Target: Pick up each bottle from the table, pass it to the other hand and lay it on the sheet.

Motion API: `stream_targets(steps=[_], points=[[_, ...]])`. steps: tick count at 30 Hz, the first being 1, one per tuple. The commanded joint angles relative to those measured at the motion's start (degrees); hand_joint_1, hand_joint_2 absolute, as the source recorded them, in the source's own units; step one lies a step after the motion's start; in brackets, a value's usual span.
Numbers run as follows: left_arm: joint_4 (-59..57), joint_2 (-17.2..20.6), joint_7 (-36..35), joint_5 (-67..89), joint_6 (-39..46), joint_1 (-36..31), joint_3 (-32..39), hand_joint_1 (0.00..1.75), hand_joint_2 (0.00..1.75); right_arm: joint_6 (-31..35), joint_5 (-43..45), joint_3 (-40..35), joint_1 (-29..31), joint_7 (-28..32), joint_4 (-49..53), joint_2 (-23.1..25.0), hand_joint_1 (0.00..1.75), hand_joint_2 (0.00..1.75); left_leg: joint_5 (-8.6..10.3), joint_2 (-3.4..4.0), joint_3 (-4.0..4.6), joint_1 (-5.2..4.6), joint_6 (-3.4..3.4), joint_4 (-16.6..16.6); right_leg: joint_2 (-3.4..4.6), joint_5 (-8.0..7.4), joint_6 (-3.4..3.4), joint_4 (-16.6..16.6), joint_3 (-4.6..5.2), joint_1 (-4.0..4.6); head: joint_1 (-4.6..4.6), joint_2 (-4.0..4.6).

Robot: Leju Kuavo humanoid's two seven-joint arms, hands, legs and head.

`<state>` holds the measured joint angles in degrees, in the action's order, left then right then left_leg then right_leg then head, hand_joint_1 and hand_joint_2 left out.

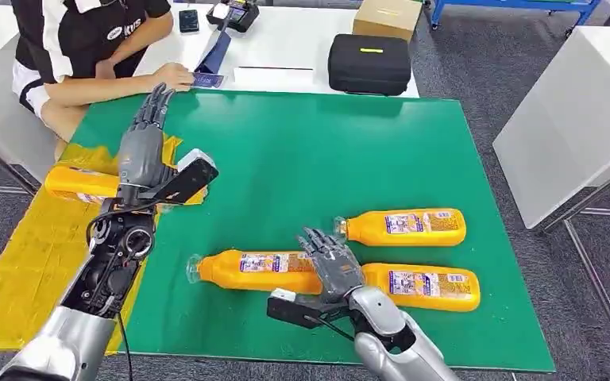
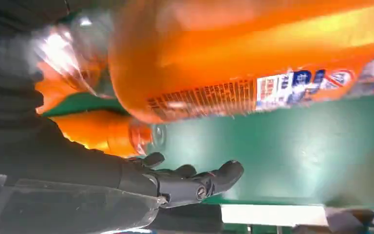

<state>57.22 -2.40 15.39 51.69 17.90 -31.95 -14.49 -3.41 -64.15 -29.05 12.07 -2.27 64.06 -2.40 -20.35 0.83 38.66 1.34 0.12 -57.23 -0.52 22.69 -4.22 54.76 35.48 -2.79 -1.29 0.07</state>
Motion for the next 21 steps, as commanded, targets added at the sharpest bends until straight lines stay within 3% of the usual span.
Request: stream_targets(steps=[1,5,21], points=[[9.0,0.2,3.4,-6.4,-1.0,2.6,-5.2,0.0,1.75,1.0,-0.4,-0.1,2.7,1.4,-10.3,1.4,0.0,1.75,-0.17,-0.08,-0.34,0.01,0.06,0.0,-0.01,0.16,0.3,0.0,-0.35,0.04,-0.02,0.0],[9.9,-1.4,3.5,-7.3,-1.0,2.7,-7.4,0.0,1.75,1.3,0.8,0.1,2.4,4.4,-12.3,1.8,0.0,1.75,-0.21,-0.09,-0.36,0.01,0.08,0.0,-0.01,0.19,0.3,0.0,-0.4,0.03,0.0,0.0],[8.1,-2.1,3.9,-8.3,-1.2,1.3,-7.3,0.0,1.75,0.2,1.7,0.0,2.8,5.2,-12.9,1.9,0.0,1.75,-0.11,-0.05,-0.19,0.01,0.05,0.0,0.01,0.1,0.21,0.0,-0.21,0.03,0.0,0.0]])
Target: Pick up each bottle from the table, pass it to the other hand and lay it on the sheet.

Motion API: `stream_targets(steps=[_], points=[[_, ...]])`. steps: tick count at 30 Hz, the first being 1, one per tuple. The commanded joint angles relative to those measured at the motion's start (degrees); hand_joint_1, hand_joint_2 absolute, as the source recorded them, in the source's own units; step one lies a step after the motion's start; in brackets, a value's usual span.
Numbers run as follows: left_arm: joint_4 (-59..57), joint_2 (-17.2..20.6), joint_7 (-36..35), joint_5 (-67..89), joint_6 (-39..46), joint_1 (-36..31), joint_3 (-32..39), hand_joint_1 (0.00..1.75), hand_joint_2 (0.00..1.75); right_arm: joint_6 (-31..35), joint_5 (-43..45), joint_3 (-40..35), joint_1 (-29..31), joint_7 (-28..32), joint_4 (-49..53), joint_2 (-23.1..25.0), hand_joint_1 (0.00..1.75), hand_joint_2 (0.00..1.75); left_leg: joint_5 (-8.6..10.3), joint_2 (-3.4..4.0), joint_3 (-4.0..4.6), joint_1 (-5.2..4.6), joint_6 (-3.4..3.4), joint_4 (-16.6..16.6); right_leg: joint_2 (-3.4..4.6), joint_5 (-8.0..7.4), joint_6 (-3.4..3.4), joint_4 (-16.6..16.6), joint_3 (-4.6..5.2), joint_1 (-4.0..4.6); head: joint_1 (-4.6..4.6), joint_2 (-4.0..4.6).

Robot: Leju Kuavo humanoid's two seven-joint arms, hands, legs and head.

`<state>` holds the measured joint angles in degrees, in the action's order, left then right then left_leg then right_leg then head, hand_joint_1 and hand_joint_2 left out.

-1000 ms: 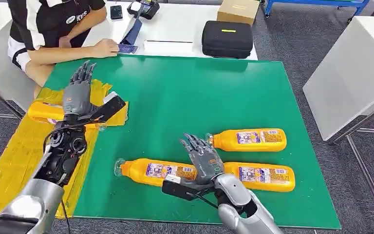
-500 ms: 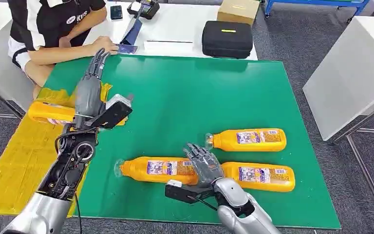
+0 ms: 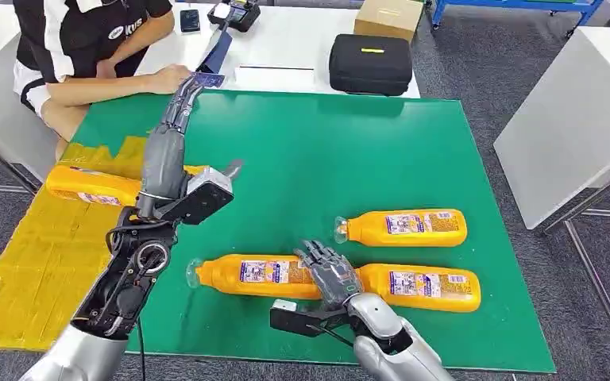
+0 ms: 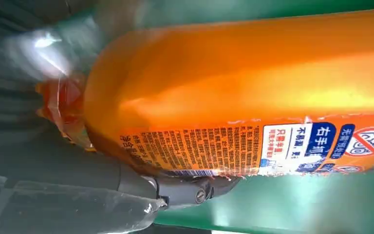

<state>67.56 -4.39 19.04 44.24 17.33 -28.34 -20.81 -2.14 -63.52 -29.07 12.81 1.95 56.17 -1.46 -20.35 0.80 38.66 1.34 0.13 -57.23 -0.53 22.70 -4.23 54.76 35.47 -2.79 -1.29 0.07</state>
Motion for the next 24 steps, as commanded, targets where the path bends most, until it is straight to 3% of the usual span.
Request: stream_targets(steps=[1,8,11,12,13,14,15,18,24], points=[[-2.7,-0.3,0.2,-1.0,-0.8,-2.5,-1.1,0.0,1.75,-1.2,1.4,0.2,2.2,1.2,-5.5,1.0,0.0,1.75,-0.16,-0.04,-0.29,0.0,0.05,0.0,0.03,0.14,0.28,0.0,-0.28,0.03,0.0,0.0],[-2.5,-0.3,1.3,-2.3,-0.2,-1.2,-0.9,0.0,1.75,0.5,0.6,-0.5,4.2,5.3,-10.5,2.5,0.0,1.75,-0.12,0.03,-0.27,0.01,0.03,0.0,0.07,0.08,0.25,0.0,-0.22,0.04,0.0,0.0],[-3.1,-1.1,2.8,-3.3,-0.7,-0.9,-1.4,0.0,1.75,0.9,-2.9,-5.4,7.4,8.0,-18.5,3.8,0.05,1.75,-0.22,0.05,-0.49,0.0,0.05,0.0,0.12,0.16,0.38,0.0,-0.41,0.05,0.0,0.0],[-3.1,-1.4,3.0,-3.3,-1.0,-0.6,-1.4,0.0,1.75,2.7,-2.5,-5.7,8.2,8.4,-20.8,4.4,0.28,1.75,-0.18,0.06,-0.4,0.03,0.03,0.0,0.11,0.11,0.32,0.0,-0.34,0.06,0.0,0.0],[-3.3,-1.6,3.2,-3.3,-1.0,-0.6,-1.4,0.0,1.75,5.1,-2.1,-6.1,9.2,8.9,-23.3,5.1,0.94,1.75,-0.26,0.08,-0.59,0.01,0.06,0.0,0.17,0.17,0.43,0.0,-0.5,0.06,0.0,0.0],[-3.3,-1.5,3.2,-3.3,-0.9,-0.5,-1.4,0.0,1.75,6.0,-1.8,-6.1,9.4,9.0,-23.8,5.3,1.38,1.75,-0.1,0.08,-0.29,0.03,0.02,0.1,0.1,0.03,0.2,-0.1,-0.23,0.06,-0.02,0.0],[-3.2,-1.3,3.3,-3.1,-0.5,-0.4,-1.2,0.0,1.75,8.5,-1.7,-5.8,9.8,9.0,-24.1,5.7,1.59,1.75,-0.21,0.08,-0.51,0.03,0.05,0.0,0.14,0.13,0.35,-0.1,-0.44,0.07,0.0,0.0],[-2.4,-0.7,3.7,-4.3,-0.2,-0.3,0.5,0.0,1.75,9.2,-1.4,-5.8,10.8,8.9,-24.4,6.1,1.75,1.75,-0.13,0.12,-0.33,0.01,0.02,0.0,0.15,0.06,0.26,0.0,-0.25,0.04,0.0,0.0],[-0.4,0.0,4.4,-6.4,-1.4,0.8,1.8,0.0,1.75,9.7,-1.3,-5.8,11.0,8.7,-24.8,6.1,1.75,1.75,-0.1,0.06,-0.27,0.0,0.02,0.0,0.09,0.06,0.22,0.0,-0.2,0.02,-0.02,0.0]])
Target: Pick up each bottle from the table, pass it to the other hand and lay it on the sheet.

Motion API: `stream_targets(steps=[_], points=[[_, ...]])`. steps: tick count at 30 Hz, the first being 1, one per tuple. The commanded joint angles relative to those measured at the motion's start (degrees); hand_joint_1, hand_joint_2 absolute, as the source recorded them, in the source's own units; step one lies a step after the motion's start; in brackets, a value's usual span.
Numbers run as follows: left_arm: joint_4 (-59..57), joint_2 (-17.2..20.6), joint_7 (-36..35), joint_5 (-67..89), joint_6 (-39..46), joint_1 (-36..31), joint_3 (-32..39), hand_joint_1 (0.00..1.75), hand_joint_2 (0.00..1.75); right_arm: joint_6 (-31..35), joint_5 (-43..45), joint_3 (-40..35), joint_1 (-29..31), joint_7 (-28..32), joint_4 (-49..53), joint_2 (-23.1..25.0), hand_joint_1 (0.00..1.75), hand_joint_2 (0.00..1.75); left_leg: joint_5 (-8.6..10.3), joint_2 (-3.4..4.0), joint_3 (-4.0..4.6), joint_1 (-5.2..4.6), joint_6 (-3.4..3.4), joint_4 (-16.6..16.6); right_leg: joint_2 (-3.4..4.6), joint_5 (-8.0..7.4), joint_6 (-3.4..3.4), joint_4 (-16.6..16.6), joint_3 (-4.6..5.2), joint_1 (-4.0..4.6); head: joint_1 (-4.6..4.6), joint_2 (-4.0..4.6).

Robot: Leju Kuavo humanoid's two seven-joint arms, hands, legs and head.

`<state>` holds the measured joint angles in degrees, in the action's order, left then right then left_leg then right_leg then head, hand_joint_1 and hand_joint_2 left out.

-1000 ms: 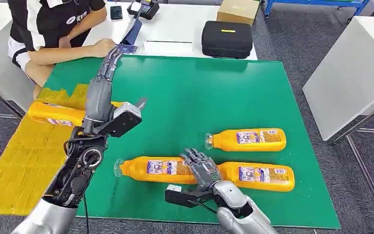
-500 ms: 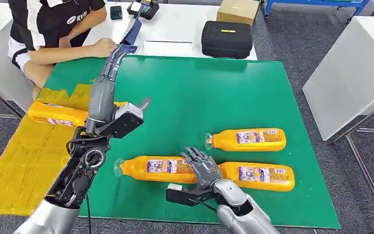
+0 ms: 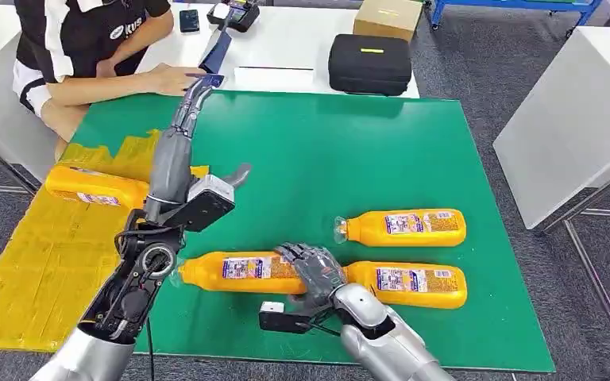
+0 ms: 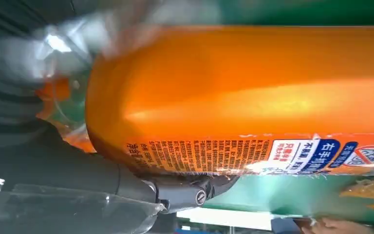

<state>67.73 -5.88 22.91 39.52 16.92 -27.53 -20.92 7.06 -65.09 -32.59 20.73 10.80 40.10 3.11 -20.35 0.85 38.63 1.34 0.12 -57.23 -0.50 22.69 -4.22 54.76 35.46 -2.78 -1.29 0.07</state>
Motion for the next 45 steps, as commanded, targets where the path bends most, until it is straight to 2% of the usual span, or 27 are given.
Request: stream_targets(steps=[1,7,15,22,29,40,42,45], points=[[-0.6,1.4,0.5,-1.7,-0.9,0.0,1.9,0.0,1.75,0.5,0.3,-2.3,3.1,-0.2,-8.7,1.5,1.75,1.75,-0.14,0.04,-0.3,0.01,0.03,0.0,0.09,0.1,0.27,0.0,-0.25,0.04,0.0,0.0],[-0.5,1.3,0.5,-1.7,-1.0,0.0,1.8,0.0,1.75,0.7,0.3,-2.2,3.0,-0.2,-8.7,1.5,1.75,1.75,-0.1,0.0,-0.23,0.0,0.03,0.0,0.05,0.08,0.21,0.0,-0.22,0.02,0.0,0.0],[3.2,1.5,2.8,-10.3,-6.1,3.2,2.3,0.0,1.75,5.9,3.2,1.5,0.9,-1.0,-5.0,2.1,1.75,1.75,-0.18,0.0,-0.38,-0.01,0.04,0.0,0.07,0.15,0.31,0.0,-0.33,0.03,0.0,0.0],[0.5,1.6,3.6,-15.0,-7.6,1.8,1.5,0.0,1.75,10.8,5.3,6.0,0.0,-1.3,-2.1,2.2,1.75,1.75,-0.21,-0.06,-0.37,0.0,0.06,-0.1,0.03,0.19,0.36,0.1,-0.35,0.03,-0.02,0.0],[-1.2,1.4,3.9,-16.4,-7.6,2.0,2.6,0.0,1.75,17.8,12.6,12.7,-0.4,2.2,0.2,3.7,1.75,1.75,-0.15,-0.04,-0.27,-0.04,0.04,0.0,0.05,0.14,0.3,0.0,-0.25,-0.01,-0.02,0.0],[-2.2,1.5,4.4,-18.9,-7.2,3.1,4.9,0.0,1.75,20.8,17.2,14.3,2.3,6.2,-4.5,5.0,1.75,1.75,-0.13,0.0,-0.22,-0.03,0.03,0.0,0.07,0.1,0.25,0.0,-0.2,-0.01,0.0,0.0],[-2.2,1.2,4.5,-20.4,-7.0,3.4,5.8,0.0,1.75,21.4,19.5,15.4,2.2,7.4,-4.2,5.3,1.75,1.75,-0.18,0.02,-0.3,-0.03,0.04,0.0,0.11,0.14,0.31,0.0,-0.27,0.0,-0.02,0.0],[-1.8,-0.2,2.9,-30.2,-11.7,4.3,9.8,0.0,1.75,23.4,25.3,18.7,1.8,10.3,-3.2,5.9,1.75,1.75,-0.11,0.01,-0.17,-0.02,0.03,0.0,0.08,0.08,0.23,0.0,-0.16,0.0,0.0,0.0]])
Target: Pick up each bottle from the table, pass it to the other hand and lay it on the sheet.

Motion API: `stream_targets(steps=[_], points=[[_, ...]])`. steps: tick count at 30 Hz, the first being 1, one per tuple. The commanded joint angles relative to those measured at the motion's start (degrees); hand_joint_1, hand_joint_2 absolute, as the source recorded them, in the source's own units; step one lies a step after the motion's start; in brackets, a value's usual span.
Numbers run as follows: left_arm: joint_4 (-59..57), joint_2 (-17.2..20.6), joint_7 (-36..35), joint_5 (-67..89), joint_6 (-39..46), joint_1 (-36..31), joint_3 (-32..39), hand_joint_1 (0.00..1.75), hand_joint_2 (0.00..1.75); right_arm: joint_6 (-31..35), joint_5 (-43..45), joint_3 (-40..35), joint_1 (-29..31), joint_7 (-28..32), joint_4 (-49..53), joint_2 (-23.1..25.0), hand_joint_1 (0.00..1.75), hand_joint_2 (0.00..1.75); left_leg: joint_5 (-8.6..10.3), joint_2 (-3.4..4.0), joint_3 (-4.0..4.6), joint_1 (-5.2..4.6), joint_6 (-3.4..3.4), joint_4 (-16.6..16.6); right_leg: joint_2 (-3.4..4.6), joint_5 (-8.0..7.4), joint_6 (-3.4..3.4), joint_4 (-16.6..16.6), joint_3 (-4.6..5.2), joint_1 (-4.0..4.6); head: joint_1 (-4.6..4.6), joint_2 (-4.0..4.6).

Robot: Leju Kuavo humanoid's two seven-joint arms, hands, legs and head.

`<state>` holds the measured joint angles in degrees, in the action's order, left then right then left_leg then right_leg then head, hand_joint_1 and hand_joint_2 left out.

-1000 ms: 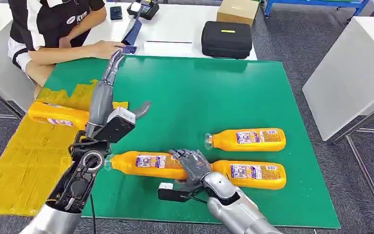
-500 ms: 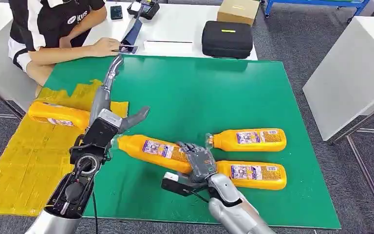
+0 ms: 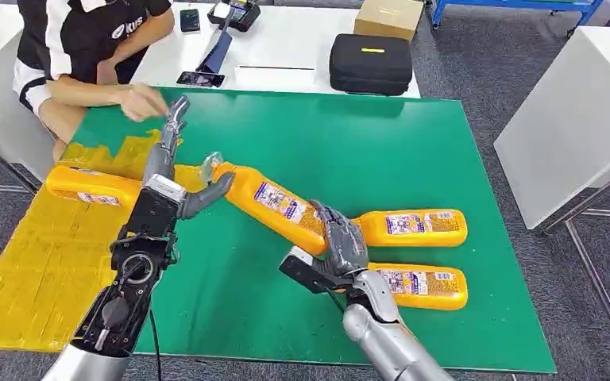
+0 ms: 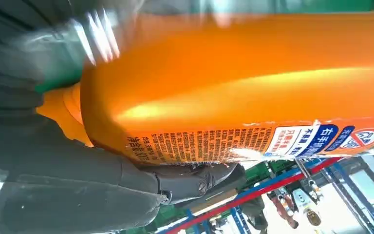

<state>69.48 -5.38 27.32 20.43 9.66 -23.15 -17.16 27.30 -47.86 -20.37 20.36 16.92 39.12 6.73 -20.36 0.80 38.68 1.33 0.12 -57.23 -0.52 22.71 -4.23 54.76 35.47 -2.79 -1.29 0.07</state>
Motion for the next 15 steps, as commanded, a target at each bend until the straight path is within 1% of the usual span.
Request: stream_targets(steps=[1,2,3,5,6,8,9,11,12,15], points=[[-4.0,-2.4,-4.6,-23.6,-12.3,0.2,10.0,0.0,1.75,2.6,11.0,7.8,2.1,5.8,-1.8,2.6,1.75,1.75,-0.22,0.11,-0.4,-0.01,0.04,0.0,0.19,0.15,0.35,0.0,-0.3,0.02,-0.02,0.0],[-4.6,-2.7,-7.2,-31.8,-16.6,0.2,12.2,0.0,1.75,0.8,14.5,9.1,2.2,7.5,-1.3,3.0,1.75,1.75,-0.13,0.08,-0.25,-0.01,0.03,0.0,0.14,0.08,0.25,0.0,-0.17,0.01,0.0,0.0],[-5.6,-2.5,-9.0,-36.4,-17.0,0.1,13.1,0.0,1.75,1.2,16.2,9.5,2.2,8.3,-1.0,3.0,1.75,1.75,-0.22,0.07,-0.41,-0.01,0.04,0.0,0.16,0.17,0.37,0.1,-0.32,0.02,0.0,0.0],[-8.0,-2.0,-11.8,-44.0,-18.2,-0.3,14.0,0.0,1.75,0.6,20.4,10.6,1.9,9.8,0.4,3.2,1.75,1.75,-0.11,0.1,-0.26,-0.04,0.03,0.0,0.15,0.07,0.25,0.0,-0.16,-0.01,0.0,0.0],[-9.1,-1.7,-13.0,-46.9,-19.1,-0.6,13.9,0.0,1.75,0.9,21.6,10.6,1.8,10.4,1.0,3.1,1.75,1.75,-0.19,0.08,-0.4,-0.04,0.05,0.0,0.15,0.15,0.35,0.1,-0.29,-0.01,0.0,0.0],[-9.9,-1.3,-12.6,-47.4,-19.1,-0.7,13.6,0.0,1.75,0.8,21.9,10.3,1.8,10.3,1.2,3.0,1.75,1.75,-0.07,0.08,-0.19,-0.04,0.02,0.0,0.11,0.04,0.19,0.0,-0.09,-0.02,0.0,0.0],[-9.9,-1.3,-12.6,-47.4,-19.1,-0.7,13.6,0.0,1.75,0.8,21.9,10.3,1.8,10.3,1.2,3.0,1.75,1.75,-0.18,0.08,-0.38,-0.02,0.04,0.0,0.15,0.14,0.33,0.0,-0.27,0.01,0.0,0.0],[-9.9,-1.4,-12.5,-47.5,-19.1,-0.8,13.4,0.0,1.75,0.9,22.0,10.2,1.8,10.3,1.2,3.0,1.75,1.75,-0.08,0.0,-0.18,0.0,0.02,0.0,0.03,0.07,0.21,0.0,-0.11,0.02,0.02,0.0],[-9.9,-1.4,-12.5,-47.5,-19.1,-0.8,13.4,0.0,1.75,0.9,22.0,10.2,1.8,10.3,1.2,3.0,1.75,1.75,-0.21,0.0,-0.4,0.0,0.04,0.0,0.07,0.19,0.37,0.1,-0.31,0.04,0.0,0.0],[-9.5,-1.3,-12.4,-47.7,-18.9,-0.7,12.9,0.0,1.75,1.1,22.2,10.0,1.8,10.3,1.0,2.9,1.75,1.75,-0.1,0.03,-0.21,-0.03,0.03,0.0,0.07,0.08,0.22,0.0,-0.13,0.0,-0.02,0.0]])
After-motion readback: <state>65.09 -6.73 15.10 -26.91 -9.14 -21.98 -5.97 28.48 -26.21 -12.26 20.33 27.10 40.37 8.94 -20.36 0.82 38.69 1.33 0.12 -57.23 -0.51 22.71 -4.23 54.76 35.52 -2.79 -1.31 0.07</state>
